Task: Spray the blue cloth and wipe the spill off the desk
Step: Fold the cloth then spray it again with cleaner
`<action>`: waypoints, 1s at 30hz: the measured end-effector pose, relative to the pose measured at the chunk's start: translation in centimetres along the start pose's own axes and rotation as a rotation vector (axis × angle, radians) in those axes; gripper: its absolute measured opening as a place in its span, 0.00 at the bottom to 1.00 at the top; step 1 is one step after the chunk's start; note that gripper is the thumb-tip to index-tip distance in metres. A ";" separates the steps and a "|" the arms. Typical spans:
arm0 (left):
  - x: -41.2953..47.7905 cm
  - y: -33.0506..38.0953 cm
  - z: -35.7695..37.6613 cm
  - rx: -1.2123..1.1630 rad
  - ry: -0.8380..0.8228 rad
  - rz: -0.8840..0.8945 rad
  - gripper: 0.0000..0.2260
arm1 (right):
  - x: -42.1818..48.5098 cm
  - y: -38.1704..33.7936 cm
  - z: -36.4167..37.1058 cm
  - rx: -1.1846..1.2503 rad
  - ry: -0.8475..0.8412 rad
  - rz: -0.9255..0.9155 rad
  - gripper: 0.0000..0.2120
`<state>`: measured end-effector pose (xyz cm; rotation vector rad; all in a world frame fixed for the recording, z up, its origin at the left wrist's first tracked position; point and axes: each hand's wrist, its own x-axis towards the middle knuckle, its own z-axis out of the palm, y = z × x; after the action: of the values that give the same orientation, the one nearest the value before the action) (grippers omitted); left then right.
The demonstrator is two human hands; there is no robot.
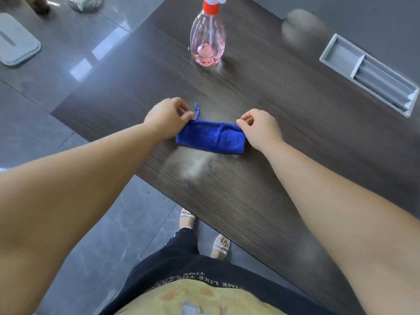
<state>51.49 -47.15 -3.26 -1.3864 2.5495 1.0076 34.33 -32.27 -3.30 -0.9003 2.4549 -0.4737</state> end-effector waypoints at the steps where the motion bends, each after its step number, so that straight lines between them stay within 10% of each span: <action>1: 0.1 -0.3 -0.2 0.063 -0.007 0.011 0.12 | 0.4 -0.2 -0.2 -0.009 0.000 -0.025 0.09; 14: 1.7 -2.0 -2.5 0.451 -0.285 -0.069 0.30 | 10.7 -12.0 -0.9 0.646 -0.047 -0.101 0.50; 21: 2.1 -2.1 -2.9 0.516 -0.332 -0.059 0.34 | 12.1 -11.9 -1.5 0.473 0.189 -0.156 0.30; 30: 2.3 -2.0 -2.7 0.513 -0.357 -0.060 0.35 | 11.9 -11.7 -2.4 0.507 0.144 -0.262 0.41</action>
<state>52.34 -51.11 -2.95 -1.0266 2.2599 0.4784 30.98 -48.41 0.34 -0.9880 2.1772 -1.2239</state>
